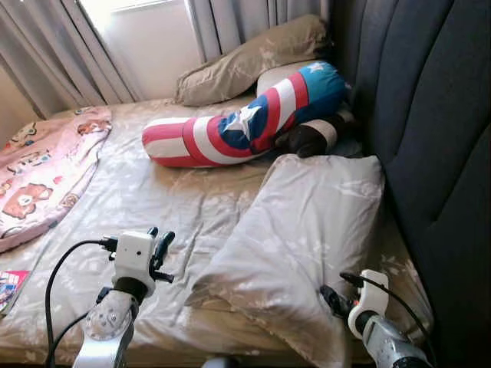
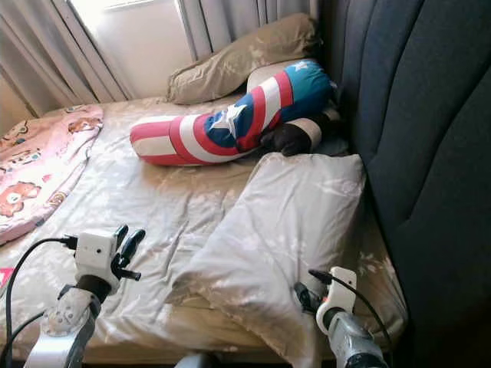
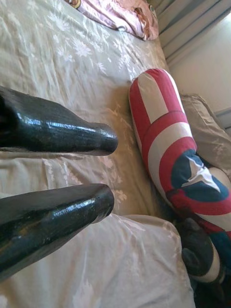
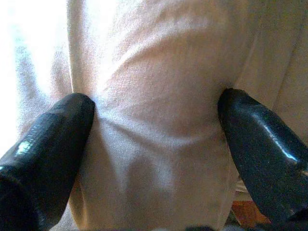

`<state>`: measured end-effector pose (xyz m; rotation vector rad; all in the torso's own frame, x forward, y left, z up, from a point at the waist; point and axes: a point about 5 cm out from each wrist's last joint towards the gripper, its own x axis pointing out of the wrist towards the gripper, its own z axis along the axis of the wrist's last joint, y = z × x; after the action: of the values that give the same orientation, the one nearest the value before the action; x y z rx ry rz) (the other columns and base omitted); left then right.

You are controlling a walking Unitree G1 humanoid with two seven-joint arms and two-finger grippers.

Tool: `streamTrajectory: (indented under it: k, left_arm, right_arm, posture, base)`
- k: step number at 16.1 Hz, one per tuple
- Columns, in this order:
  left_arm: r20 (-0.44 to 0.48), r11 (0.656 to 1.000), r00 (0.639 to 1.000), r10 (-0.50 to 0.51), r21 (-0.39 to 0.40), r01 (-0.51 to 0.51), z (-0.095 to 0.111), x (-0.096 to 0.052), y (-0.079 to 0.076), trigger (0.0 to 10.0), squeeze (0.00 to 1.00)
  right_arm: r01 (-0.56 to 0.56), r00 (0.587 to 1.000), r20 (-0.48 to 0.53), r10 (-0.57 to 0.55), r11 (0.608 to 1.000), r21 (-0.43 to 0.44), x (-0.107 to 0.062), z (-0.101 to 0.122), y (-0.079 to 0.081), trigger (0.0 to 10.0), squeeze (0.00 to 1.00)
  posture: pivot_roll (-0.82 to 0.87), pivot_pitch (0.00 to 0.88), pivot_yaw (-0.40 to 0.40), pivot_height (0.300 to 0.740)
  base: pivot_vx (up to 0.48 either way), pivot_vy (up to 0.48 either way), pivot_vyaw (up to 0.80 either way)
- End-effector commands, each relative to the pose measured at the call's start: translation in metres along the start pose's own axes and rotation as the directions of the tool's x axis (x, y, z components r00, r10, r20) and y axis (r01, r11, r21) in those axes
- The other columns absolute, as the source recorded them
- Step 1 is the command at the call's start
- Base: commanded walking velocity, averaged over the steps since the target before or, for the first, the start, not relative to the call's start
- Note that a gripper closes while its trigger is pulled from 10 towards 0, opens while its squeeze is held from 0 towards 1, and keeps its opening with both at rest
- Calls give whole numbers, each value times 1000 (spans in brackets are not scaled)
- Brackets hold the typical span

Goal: Clean up the room

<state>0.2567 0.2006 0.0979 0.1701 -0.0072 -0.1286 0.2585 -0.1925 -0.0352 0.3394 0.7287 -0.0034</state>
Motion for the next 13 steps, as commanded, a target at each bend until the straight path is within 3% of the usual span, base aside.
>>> streamTrajectory:
  k: [1, 4, 10, 11, 12, 13]
  left_arm:
    - [3, 1000, 1000, 10, -11, -10, 4, -3, 2, 10000, 0]
    - [-16, 1000, 1000, 14, -22, -14, 3, -12, -3, 10000, 0]
    - [-65, 999, 997, 30, -24, -32, 0, -31, -4, 10000, 0]
    - [-77, 999, 997, 31, -21, -33, 0, -35, -4, 10000, 0]
    - [-87, 999, 996, 28, -19, -29, 0, -38, -4, 10000, 0]
    - [-89, 999, 996, 27, -18, -29, 0, -39, -3, 10000, 0]
  right_arm:
    - [-49, 995, -83, 49, 999, -4, 3, -17, 18, 10000, 0]
    - [-97, 982, -166, 88, 994, -50, 3, -31, 28, 10000, 0]
    - [-93, 968, -239, 74, 993, -71, -2, -53, 27, 10000, 0]
    - [-91, 967, -243, 71, 993, -73, -2, -57, 28, 7882, 0]
    - [-90, 969, -236, 75, 994, -55, -2, -58, 30, 0, 0]
    - [-90, 969, -235, 75, 995, -53, -2, -59, 31, 0, 0]
  posture:
    - [88, 49, 144, 661]
    - [89, 63, 146, 661]
    - [114, 99, 144, 661]
    - [118, 109, 148, 661]
    - [123, 118, 152, 661]
    - [124, 120, 154, 661]
  base:
    - [0, 0, 0]
    - [0, 0, 0]
    - [0, 0, 0]
    - [0, 0, 0]
    - [0, 0, 0]
    - [0, 0, 0]
